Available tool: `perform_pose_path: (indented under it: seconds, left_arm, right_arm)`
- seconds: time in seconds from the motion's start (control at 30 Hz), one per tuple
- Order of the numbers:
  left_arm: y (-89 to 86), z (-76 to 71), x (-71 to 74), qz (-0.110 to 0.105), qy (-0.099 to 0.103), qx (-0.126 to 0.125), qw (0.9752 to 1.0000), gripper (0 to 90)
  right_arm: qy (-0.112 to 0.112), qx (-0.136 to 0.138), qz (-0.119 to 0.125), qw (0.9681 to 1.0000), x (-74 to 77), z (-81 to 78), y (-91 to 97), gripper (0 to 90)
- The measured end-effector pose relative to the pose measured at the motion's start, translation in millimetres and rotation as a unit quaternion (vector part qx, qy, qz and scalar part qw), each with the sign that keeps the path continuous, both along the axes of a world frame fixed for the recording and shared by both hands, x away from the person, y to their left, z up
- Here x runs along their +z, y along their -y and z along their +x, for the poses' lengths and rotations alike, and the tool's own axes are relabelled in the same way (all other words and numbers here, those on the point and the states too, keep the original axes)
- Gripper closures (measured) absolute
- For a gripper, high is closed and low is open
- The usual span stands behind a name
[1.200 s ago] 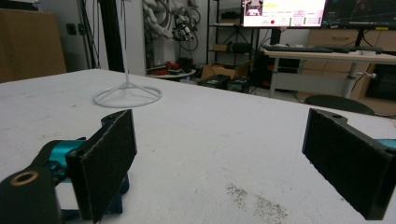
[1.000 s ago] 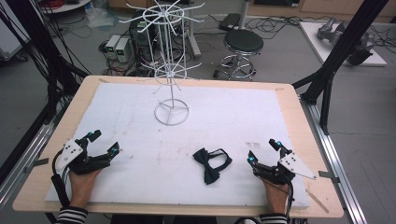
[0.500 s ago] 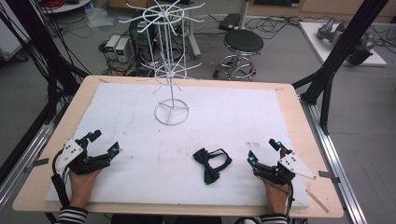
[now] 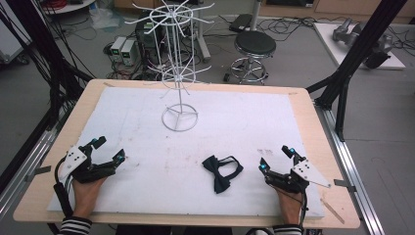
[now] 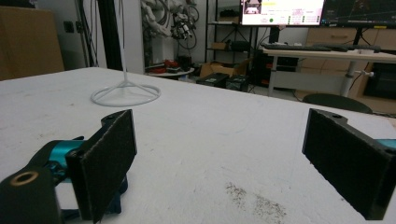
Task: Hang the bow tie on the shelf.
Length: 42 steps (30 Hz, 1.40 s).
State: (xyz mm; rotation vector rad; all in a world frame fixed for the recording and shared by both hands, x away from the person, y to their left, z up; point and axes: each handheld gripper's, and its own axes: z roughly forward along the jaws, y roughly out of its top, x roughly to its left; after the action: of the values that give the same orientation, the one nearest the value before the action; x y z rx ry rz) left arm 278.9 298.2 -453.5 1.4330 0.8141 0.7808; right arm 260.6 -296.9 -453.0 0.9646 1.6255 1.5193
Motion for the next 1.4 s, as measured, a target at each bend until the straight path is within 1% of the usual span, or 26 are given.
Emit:
perform_pose_path:
  seconds: [0.17, 0.3, 0.33, 0.47, 0.5, 0.6, 0.73, 0.83, 0.87, 0.93, 1.03, 1.1, 1.17, 1.3, 1.37, 1.4]
  left_arm:
    - [0.0, 0.0, 0.0, 0.0, 0.0, 0.0, 1.0, 14.1]
    - [0.4, 0.1, 0.0, 0.0, 0.0, 0.001, 1.0, 14.1]
    - [0.2, 0.1, 0.0, 0.0, 0.0, 0.001, 1.0, 14.1]
    - [0.2, 0.0, 0.0, 0.0, 0.0, 0.001, 1.0, 14.0]
    - [0.2, 0.0, 0.0, 0.0, 0.0, 0.001, 1.0, 14.1]
    - [0.3, 0.0, 0.0, 0.0, 0.0, 0.001, 1.0, 14.1]
    - [0.2, 0.1, 0.0, 0.0, 0.0, 0.001, 1.0, 14.0]
    - [0.2, 0.0, 0.0, 0.0, 0.0, 0.001, 1.0, 14.1]
    - [0.2, 0.1, 0.0, 0.0, 0.0, 0.001, 1.0, 14.0]
    - [0.1, 0.0, 0.0, 0.0, 0.0, 0.001, 1.0, 14.1]
    - [0.1, 0.1, 0.0, 0.0, 0.0, 0.001, 1.0, 14.0]
    - [0.1, 0.1, 0.1, 0.0, -0.001, 0.001, 1.0, 14.1]
    - [0.1, 0.1, 0.1, 0.0, 0.0, 0.001, 1.0, 14.1]
    - [-0.1, 0.1, 0.2, 0.001, -0.001, 0.0, 1.0, 14.0]
    - [0.0, 0.2, 0.1, 0.0, -0.001, 0.001, 1.0, 14.0]
    - [0.0, 0.2, 0.1, 0.0, -0.001, 0.0, 1.0, 14.1]
  right_arm:
    - [-0.005, -0.001, 0.002, 1.0, 0.3, 1.2, 0.7, 9.0]
    - [-0.016, 0.002, 0.008, 0.9998, 1.4, 2.9, 1.8, 9.0]
    - [-0.023, 0.005, 0.012, 0.9997, 1.8, 2.8, 1.7, 9.0]
    - [-0.019, 0.008, 0.01, 0.9997, 6.5, 3.1, 1.5, 9.0]
    - [-0.021, 0.01, 0.01, 0.9997, 8.2, 3.0, 0.9, 9.0]
    - [-0.026, 0.016, -0.002, 0.9995, 12.7, 3.9, -0.6, 9.0]
    - [-0.038, 0.025, -0.018, 0.9988, 19.4, 6.0, -4.0, 9.0]
    - [-0.047, 0.029, -0.023, 0.9982, 24.5, 7.7, -6.3, 9.0]
    - [-0.051, 0.031, -0.025, 0.9979, 26.5, 8.6, -7.2, 9.0]
    - [-0.06, 0.033, -0.036, 0.997, 31.2, 10.4, -9.3, 9.0]
    - [-0.069, 0.038, -0.044, 0.9959, 36.4, 13.1, -11.5, 9.0]
    - [-0.082, 0.039, -0.049, 0.9946, 39.7, 14.9, -13.0, 9.0]
    - [-0.09, 0.041, -0.053, 0.9937, 42.6, 17.4, -14.5, 9.0]
    - [-0.107, 0.055, -0.055, 0.9913, 47.0, 21.5, -18.2, 9.1]
    - [-0.121, 0.067, -0.054, 0.9889, 48.9, 23.8, -19.9, 9.0]
    - [-0.123, 0.071, -0.057, 0.9881, 49.8, 24.8, -21.1, 9.0]
